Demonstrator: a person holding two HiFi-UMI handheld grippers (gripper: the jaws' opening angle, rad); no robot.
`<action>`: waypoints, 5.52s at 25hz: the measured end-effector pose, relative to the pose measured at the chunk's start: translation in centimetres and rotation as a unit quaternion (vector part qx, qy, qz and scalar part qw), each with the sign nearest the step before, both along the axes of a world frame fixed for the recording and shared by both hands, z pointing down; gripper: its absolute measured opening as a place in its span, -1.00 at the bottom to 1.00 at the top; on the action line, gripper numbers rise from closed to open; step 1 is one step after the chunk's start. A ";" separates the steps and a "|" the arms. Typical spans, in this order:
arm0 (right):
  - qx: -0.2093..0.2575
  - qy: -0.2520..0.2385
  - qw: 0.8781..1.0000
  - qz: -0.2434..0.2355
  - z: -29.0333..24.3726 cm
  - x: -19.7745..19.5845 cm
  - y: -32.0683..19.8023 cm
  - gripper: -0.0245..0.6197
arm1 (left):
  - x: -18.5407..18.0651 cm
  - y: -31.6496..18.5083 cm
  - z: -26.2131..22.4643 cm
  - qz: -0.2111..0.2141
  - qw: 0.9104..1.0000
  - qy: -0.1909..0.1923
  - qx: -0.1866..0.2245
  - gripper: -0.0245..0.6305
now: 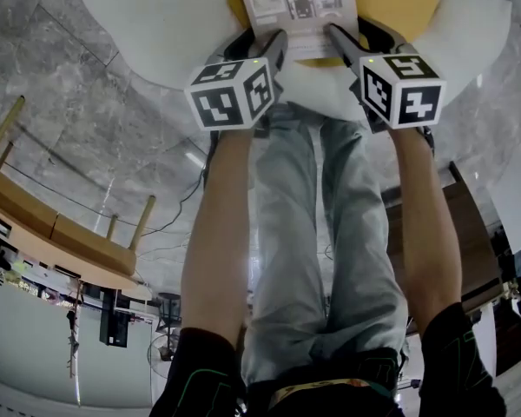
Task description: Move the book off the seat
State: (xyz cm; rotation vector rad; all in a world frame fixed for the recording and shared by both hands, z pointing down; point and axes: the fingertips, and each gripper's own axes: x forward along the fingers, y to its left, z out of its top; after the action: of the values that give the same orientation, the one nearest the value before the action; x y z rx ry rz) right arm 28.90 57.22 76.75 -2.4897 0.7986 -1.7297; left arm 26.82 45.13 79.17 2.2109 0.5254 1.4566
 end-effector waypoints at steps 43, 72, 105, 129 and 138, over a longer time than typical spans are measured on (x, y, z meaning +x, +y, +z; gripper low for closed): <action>0.079 0.117 0.957 -0.252 -23.4 -10.4 -19.5 -0.42 | -14.5 -18.4 -24.2 -0.214 0.964 0.127 0.091 -0.28; 0.107 0.089 0.866 -0.481 -25.0 -24.9 -59.9 -0.42 | -33.7 -54.2 -26.2 -0.459 0.872 0.092 0.142 -0.28; 0.137 0.031 0.635 -0.759 -22.4 -36.8 -94.1 -0.42 | -47.2 -79.4 -24.2 -0.744 0.651 -0.010 0.150 -0.27; 0.153 0.038 0.614 -0.774 -32.0 -37.1 -99.7 -0.73 | -48.7 -84.4 -36.4 -0.800 0.560 0.108 0.186 -0.89; 0.323 -0.010 0.588 -0.742 -51.3 -40.8 -101.6 -0.91 | -49.5 -87.4 -55.6 -0.772 0.523 0.258 0.251 -0.89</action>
State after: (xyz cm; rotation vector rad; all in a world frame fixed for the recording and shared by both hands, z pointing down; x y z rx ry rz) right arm -11.89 -44.37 25.41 -0.9426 3.1895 -0.8791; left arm -22.64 -42.31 23.54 2.0349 -1.5977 -0.1425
